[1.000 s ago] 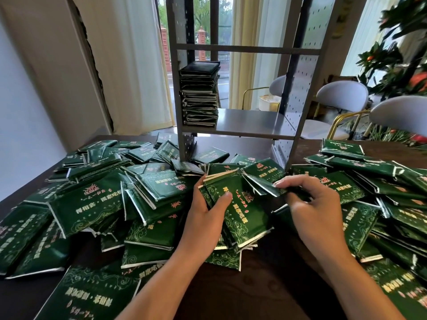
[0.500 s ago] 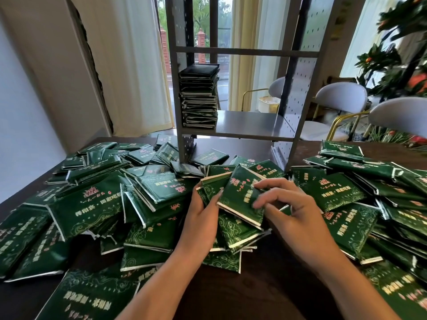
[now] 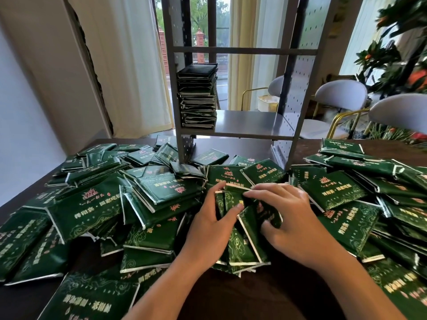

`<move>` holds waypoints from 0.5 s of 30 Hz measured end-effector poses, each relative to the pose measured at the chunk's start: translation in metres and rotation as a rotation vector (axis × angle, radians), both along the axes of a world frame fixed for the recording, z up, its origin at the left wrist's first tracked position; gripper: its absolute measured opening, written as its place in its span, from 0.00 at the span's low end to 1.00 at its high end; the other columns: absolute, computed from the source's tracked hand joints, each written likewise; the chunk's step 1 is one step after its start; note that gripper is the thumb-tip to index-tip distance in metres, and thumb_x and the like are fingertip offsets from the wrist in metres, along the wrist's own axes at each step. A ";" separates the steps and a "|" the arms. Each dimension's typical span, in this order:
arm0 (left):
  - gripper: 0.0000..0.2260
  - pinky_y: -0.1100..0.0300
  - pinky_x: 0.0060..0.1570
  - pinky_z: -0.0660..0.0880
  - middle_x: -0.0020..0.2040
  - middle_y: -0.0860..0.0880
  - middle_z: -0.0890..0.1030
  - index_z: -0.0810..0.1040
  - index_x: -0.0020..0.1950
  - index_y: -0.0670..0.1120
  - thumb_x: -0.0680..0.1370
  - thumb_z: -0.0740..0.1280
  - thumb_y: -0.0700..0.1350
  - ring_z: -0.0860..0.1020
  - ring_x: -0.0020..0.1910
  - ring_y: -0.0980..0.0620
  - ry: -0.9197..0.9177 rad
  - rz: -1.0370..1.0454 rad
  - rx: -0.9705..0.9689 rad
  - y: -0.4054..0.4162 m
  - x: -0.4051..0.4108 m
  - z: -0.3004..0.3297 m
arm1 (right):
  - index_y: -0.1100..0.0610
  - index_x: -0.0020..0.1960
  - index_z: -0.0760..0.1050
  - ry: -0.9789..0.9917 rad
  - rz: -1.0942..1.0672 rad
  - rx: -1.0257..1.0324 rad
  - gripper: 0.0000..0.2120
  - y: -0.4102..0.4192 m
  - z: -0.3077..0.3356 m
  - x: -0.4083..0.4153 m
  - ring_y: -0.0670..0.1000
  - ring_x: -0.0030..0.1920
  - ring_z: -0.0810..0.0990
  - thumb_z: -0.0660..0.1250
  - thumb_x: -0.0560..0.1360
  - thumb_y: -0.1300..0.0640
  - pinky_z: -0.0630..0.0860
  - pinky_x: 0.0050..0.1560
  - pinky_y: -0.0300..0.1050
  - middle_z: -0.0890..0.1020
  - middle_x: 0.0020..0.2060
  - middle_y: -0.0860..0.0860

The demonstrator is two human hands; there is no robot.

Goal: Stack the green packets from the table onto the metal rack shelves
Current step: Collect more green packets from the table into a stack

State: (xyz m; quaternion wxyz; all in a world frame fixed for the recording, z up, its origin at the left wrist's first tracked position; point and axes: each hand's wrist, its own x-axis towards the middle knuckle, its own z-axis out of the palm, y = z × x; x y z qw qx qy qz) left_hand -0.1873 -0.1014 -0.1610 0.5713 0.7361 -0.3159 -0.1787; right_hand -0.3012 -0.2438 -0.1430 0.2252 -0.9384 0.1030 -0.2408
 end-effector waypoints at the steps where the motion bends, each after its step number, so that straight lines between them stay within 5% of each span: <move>1: 0.22 0.62 0.61 0.70 0.61 0.65 0.77 0.65 0.70 0.70 0.79 0.68 0.58 0.74 0.58 0.70 0.005 0.001 -0.004 0.000 0.000 0.000 | 0.39 0.63 0.77 0.003 -0.034 0.021 0.27 0.000 0.002 -0.001 0.42 0.67 0.68 0.65 0.65 0.54 0.55 0.74 0.58 0.74 0.60 0.34; 5: 0.20 0.54 0.62 0.75 0.55 0.61 0.82 0.66 0.69 0.69 0.80 0.68 0.53 0.80 0.54 0.58 0.045 0.037 -0.036 0.002 0.000 -0.001 | 0.37 0.58 0.78 0.063 -0.112 0.087 0.18 -0.007 0.008 -0.002 0.41 0.59 0.70 0.69 0.69 0.51 0.57 0.65 0.47 0.74 0.52 0.36; 7: 0.21 0.52 0.66 0.72 0.62 0.62 0.79 0.65 0.70 0.68 0.80 0.68 0.54 0.77 0.61 0.60 0.064 0.073 -0.067 0.001 0.000 0.000 | 0.39 0.48 0.78 0.083 -0.128 0.128 0.11 -0.010 0.012 -0.005 0.39 0.51 0.74 0.74 0.72 0.53 0.63 0.62 0.45 0.78 0.46 0.39; 10: 0.23 0.47 0.69 0.71 0.67 0.58 0.77 0.64 0.70 0.70 0.77 0.69 0.60 0.76 0.66 0.55 0.097 0.122 -0.103 -0.001 -0.001 0.001 | 0.51 0.41 0.80 0.052 -0.075 0.408 0.06 -0.008 0.018 -0.006 0.40 0.35 0.78 0.76 0.74 0.57 0.73 0.42 0.35 0.82 0.34 0.46; 15: 0.21 0.45 0.71 0.68 0.67 0.61 0.76 0.61 0.70 0.73 0.77 0.61 0.67 0.74 0.68 0.56 0.159 0.166 -0.147 -0.002 0.000 0.001 | 0.59 0.42 0.76 -0.160 -0.324 0.672 0.09 -0.007 0.008 0.005 0.64 0.43 0.82 0.71 0.78 0.55 0.81 0.49 0.61 0.82 0.39 0.62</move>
